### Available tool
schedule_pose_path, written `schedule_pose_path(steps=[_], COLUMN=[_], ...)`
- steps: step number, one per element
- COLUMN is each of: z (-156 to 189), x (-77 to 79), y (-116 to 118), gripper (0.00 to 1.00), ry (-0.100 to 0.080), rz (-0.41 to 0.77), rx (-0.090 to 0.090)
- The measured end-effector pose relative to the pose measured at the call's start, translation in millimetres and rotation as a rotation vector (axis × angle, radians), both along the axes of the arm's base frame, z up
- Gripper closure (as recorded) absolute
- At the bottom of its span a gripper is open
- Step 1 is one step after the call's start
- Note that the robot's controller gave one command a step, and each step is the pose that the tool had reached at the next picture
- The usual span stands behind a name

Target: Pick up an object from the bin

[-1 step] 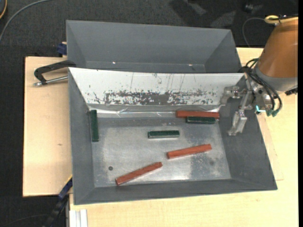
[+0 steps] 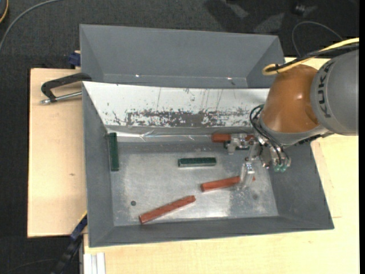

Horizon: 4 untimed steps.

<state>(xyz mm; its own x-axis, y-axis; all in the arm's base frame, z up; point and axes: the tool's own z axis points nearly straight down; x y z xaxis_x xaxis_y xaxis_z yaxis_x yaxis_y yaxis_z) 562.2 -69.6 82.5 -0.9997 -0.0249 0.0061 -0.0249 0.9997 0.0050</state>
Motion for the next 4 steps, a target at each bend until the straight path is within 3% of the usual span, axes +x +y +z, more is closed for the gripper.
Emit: schedule_pose_path(steps=[1, 2, 3, 4], z=[-10.0, -9.3, -9.6, 1.0], x=[-4.9, -4.4, -4.4, -46.9], y=[4.7, 4.8, 4.7, 66.2], gripper=[0.00, 1.00, 0.00, 0.00], ry=[-0.006, -0.008, -0.009, -0.004], rz=[-0.143, -0.142, -0.142, -0.049], rx=[-0.004, -0.004, -0.005, -0.002])
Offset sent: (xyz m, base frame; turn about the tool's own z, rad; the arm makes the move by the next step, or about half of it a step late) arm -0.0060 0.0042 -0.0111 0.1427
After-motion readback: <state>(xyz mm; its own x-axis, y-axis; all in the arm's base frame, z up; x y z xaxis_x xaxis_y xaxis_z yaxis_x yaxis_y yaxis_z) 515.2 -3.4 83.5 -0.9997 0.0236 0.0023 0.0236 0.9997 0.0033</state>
